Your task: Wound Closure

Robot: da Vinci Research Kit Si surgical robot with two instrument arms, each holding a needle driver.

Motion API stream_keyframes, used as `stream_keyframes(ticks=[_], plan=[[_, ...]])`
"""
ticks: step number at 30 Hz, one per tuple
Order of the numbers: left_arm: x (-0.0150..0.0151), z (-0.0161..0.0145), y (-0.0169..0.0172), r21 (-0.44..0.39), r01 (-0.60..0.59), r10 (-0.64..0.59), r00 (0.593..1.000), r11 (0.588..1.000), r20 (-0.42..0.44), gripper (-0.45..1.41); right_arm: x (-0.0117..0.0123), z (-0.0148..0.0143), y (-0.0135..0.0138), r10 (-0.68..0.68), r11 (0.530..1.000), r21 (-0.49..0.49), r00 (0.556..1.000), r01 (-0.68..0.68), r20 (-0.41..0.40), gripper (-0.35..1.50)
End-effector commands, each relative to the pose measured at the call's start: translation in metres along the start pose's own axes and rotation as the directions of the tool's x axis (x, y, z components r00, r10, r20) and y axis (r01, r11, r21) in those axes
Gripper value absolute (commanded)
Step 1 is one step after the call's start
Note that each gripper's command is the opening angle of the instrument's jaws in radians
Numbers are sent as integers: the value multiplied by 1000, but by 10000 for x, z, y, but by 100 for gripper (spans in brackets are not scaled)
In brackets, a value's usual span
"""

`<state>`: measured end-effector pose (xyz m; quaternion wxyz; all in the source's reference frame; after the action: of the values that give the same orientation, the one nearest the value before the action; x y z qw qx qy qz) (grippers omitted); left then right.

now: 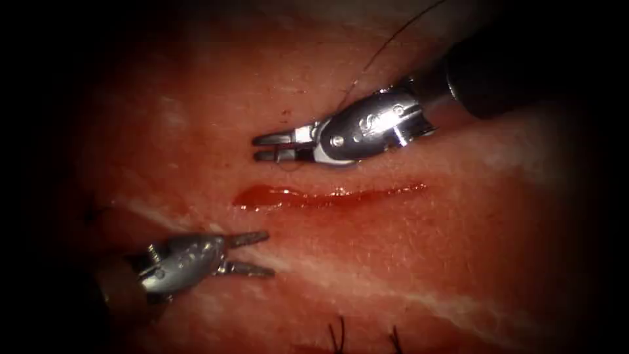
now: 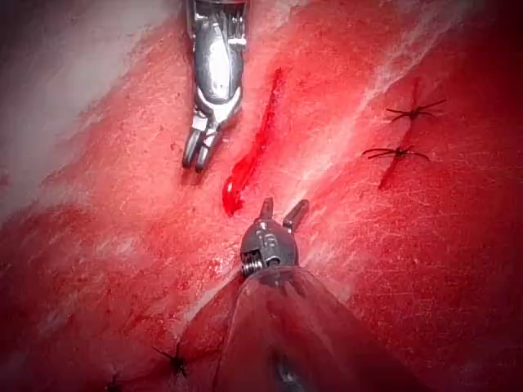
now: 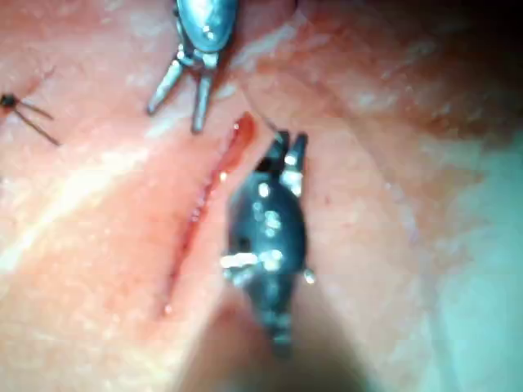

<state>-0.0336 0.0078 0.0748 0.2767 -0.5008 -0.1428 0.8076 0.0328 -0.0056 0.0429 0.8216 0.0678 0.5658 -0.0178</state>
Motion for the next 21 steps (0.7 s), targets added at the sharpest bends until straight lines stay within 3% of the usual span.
stream_keyframes(ticks=[1,7,12,18,21], plan=[[-6,10,3,-3,3,-3,1000,1000,0,14,-9,6,-6,51,999,-20,999,-51,6,-35],[-6,10,3,-3,3,-3,1000,1000,-1,12,-17,4,4,252,964,-98,967,-248,27,-35],[-6,11,3,-2,3,-3,1000,1000,-1,12,-16,4,4,266,959,-106,963,-262,29,-35],[-6,11,3,-2,3,-3,1000,1000,-1,12,-13,4,4,157,984,-87,987,-154,30,-35],[-6,12,3,-2,3,-3,1000,1000,2,12,-10,6,4,22,998,-65,999,-21,25,-35]])
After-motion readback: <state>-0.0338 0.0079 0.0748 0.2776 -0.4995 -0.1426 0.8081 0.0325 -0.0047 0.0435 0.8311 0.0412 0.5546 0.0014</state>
